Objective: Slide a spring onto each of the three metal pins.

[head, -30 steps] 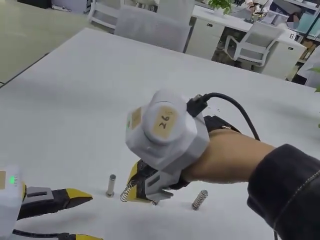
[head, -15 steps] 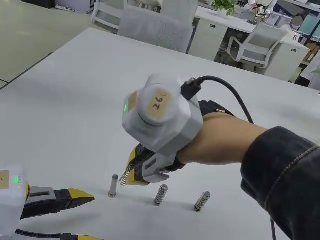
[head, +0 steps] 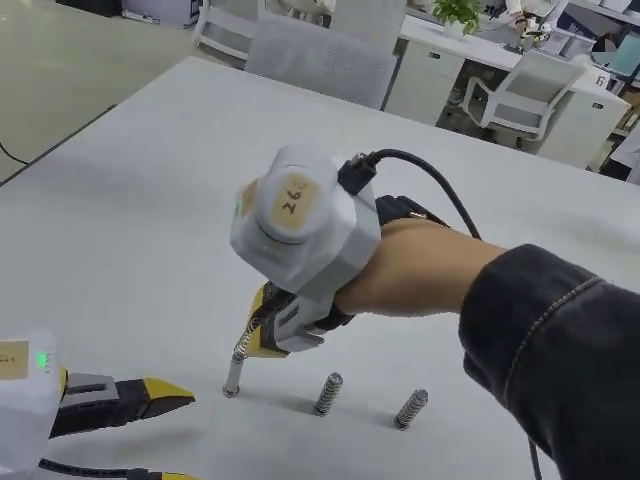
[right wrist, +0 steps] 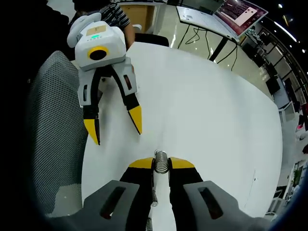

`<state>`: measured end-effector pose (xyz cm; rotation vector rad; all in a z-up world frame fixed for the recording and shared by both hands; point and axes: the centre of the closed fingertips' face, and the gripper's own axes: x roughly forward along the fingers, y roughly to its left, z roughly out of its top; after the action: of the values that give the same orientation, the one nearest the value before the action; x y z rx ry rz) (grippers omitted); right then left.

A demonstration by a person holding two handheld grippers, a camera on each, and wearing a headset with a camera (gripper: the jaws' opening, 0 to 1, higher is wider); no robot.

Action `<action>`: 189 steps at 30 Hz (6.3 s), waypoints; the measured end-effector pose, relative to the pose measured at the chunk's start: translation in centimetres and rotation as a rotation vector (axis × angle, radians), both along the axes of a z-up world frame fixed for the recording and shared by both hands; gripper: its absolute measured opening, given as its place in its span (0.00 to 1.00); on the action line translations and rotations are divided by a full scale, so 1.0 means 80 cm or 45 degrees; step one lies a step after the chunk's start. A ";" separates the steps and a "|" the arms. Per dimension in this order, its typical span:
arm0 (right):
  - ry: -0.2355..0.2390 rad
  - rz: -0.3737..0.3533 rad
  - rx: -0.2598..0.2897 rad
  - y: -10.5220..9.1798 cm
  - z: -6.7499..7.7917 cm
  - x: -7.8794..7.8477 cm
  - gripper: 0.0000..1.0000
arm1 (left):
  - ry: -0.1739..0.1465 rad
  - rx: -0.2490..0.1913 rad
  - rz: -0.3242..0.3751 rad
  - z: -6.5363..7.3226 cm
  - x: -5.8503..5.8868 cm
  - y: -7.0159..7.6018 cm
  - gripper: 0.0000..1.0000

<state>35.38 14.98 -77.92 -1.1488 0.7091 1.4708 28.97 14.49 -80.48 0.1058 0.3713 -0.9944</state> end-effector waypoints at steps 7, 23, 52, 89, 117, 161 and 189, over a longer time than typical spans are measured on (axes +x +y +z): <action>0.013 -0.004 -0.010 0.004 -0.006 0.002 0.08 | -0.001 0.001 0.007 0.000 0.000 0.003 0.41; 0.039 -0.009 -0.042 0.004 -0.021 0.004 0.08 | 0.001 0.007 0.017 -0.001 0.001 0.008 0.41; 0.088 0.018 -0.135 0.002 -0.063 -0.011 0.08 | 0.006 0.016 0.021 -0.003 0.002 0.008 0.40; 0.101 -0.067 -0.134 -0.007 -0.086 -0.007 0.16 | 0.013 0.026 0.011 -0.003 0.001 0.006 0.40; 0.055 -0.174 0.017 -0.019 -0.055 -0.008 0.24 | 0.014 0.040 -0.007 -0.003 0.002 0.001 0.40; 0.038 -0.450 0.327 -0.072 -0.006 -0.001 0.29 | -0.006 0.047 0.004 0.003 0.010 -0.001 0.43; -0.015 -0.600 0.457 -0.130 -0.002 0.002 0.33 | -0.024 0.068 0.024 0.007 0.015 -0.001 0.45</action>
<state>35.53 4.60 -78.09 -0.6582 0.6238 1.1291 30.18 14.38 -79.91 0.1597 0.3810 -0.9643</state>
